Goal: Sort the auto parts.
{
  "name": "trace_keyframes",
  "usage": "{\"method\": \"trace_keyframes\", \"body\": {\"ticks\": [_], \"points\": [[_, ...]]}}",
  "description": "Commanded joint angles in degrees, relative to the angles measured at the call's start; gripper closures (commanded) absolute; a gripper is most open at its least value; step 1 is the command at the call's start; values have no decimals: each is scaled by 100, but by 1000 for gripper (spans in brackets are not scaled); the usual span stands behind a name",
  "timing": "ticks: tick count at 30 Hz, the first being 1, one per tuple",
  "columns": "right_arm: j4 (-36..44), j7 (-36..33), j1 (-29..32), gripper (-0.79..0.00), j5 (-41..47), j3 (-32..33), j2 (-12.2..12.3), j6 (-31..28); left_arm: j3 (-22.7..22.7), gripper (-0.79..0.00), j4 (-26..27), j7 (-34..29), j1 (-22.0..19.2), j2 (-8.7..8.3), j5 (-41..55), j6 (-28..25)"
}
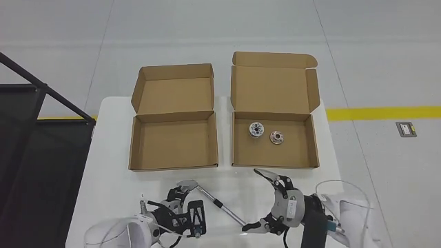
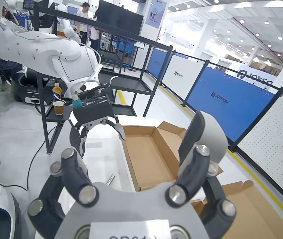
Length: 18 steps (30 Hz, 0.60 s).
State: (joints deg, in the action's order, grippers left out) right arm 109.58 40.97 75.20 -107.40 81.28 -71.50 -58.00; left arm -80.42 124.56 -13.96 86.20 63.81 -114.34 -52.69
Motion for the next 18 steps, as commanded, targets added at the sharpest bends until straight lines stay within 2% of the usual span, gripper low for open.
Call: {"method": "trace_keyframes", "body": {"ticks": [1,4,6,9,15,18], "points": [[0,0,0,-785,0,0,0,0,2,-785,0,-2,-1,0,0,-2],[0,0,0,-785,0,0,0,0,40,-785,3,63,16,-3,-35,86],[0,0,0,-785,0,0,0,0,195,-785,-47,-48,-52,-27,-319,-160],[0,0,0,-785,0,0,0,0,582,-785,-165,-387,-398,-26,-703,-500],[0,0,0,-785,0,0,0,0,1551,-785,-494,-992,-1094,-12,-1466,-531],[0,0,0,-785,0,0,0,0,1581,-785,-497,-1035,-1123,-10,-1505,-531]]}}
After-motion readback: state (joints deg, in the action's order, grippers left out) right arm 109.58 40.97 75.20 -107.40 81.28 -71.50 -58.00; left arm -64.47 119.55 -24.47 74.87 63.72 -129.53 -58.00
